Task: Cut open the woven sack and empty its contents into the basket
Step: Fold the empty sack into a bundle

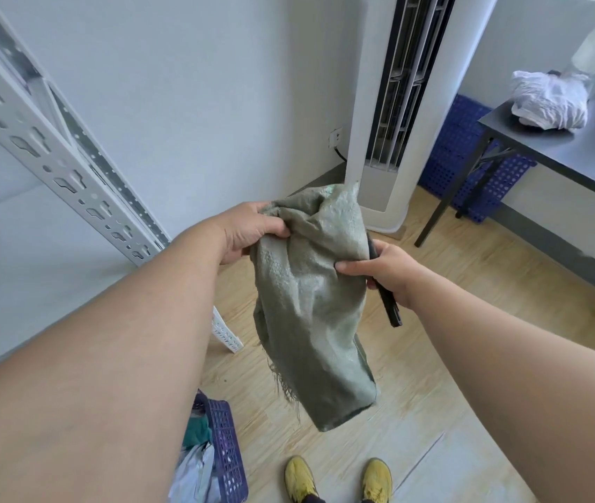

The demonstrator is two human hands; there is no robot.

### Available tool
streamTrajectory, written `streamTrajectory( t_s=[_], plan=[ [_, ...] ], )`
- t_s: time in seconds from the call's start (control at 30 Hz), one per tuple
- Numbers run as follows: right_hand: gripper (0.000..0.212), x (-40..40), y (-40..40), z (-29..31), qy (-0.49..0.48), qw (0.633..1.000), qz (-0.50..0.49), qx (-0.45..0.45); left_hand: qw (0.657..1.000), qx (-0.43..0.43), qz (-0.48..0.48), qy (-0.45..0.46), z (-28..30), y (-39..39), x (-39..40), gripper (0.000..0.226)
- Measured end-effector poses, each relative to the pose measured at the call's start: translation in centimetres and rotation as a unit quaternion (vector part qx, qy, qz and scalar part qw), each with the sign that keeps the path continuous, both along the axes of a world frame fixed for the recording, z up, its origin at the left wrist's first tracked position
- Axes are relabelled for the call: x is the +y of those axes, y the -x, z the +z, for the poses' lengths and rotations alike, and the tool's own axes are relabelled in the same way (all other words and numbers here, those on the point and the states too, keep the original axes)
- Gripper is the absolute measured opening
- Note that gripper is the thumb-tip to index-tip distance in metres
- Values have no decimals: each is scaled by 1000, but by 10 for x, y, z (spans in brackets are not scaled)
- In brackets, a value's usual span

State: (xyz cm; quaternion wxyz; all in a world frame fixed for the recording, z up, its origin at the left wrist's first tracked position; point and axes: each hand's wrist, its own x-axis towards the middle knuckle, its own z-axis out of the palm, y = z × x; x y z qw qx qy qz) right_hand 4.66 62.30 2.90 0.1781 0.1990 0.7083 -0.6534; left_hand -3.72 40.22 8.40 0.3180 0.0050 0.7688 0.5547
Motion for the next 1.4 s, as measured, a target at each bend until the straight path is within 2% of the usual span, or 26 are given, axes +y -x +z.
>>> streamTrajectory(
  t_s=[0.03, 0.1, 0.2, 0.27, 0.33, 0.4, 0.47, 0.53, 0.63, 0.73, 0.87, 1.0, 1.07, 1.2, 1.3, 1.4],
  plan=[
    [39, -3, 0, -3, -19, 1000, -25, -2, 996, 57, 1, 66, 2, 1, 0, 26],
    [40, -7, -1, -10, -42, 995, -87, 1, 963, 175, -28, 201, 6, 2, 5, 31],
    [45, -9, 1, -15, -91, 991, -96, 18, 902, 248, -139, 324, 9, -1, 19, 83],
    [45, -8, 3, -17, -108, 989, -94, 26, 860, 301, -191, 367, 10, -6, 34, 104],
    [44, -7, 4, -18, -107, 988, -106, 33, 849, 335, -194, 361, 9, -11, 47, 92],
    [39, -6, 2, -17, -91, 989, -110, 40, 847, 368, -156, 350, 7, -14, 56, 56],
    [32, -2, -2, -16, -34, 994, -99, 34, 851, 389, -107, 336, 7, -18, 60, 27],
    [32, 9, -7, -18, 35, 993, -111, 15, 859, 401, -53, 313, 7, -16, 61, 17],
    [36, 34, -16, -34, 15, 977, -212, -34, 862, 390, 53, 320, 8, -7, 58, 17],
    [35, 43, -26, -55, -24, 962, -253, -95, 878, 334, 143, 310, 12, -10, 60, 21],
    [32, 42, -31, -69, 12, 942, -306, -140, 895, 286, 258, 224, 13, -10, 53, 22],
    [37, 52, -36, -78, 4, 922, -356, -149, 901, 190, 368, 131, 15, 4, 39, 32],
    [43, 55, -37, -77, 21, 908, -389, -154, 897, 166, 400, 84, 14, 8, 34, 31],
    [45, 62, -41, -78, 102, 856, -467, -197, 887, 143, 438, 43, 17, 8, 28, 36],
    [32, 67, -46, -89, 95, 842, -490, -203, 865, 149, 478, 44, 20, 12, 18, 41],
    [15, 71, -54, -95, 89, 841, -486, -222, 851, 166, 489, 100, 22, 11, 15, 39]
  ],
)
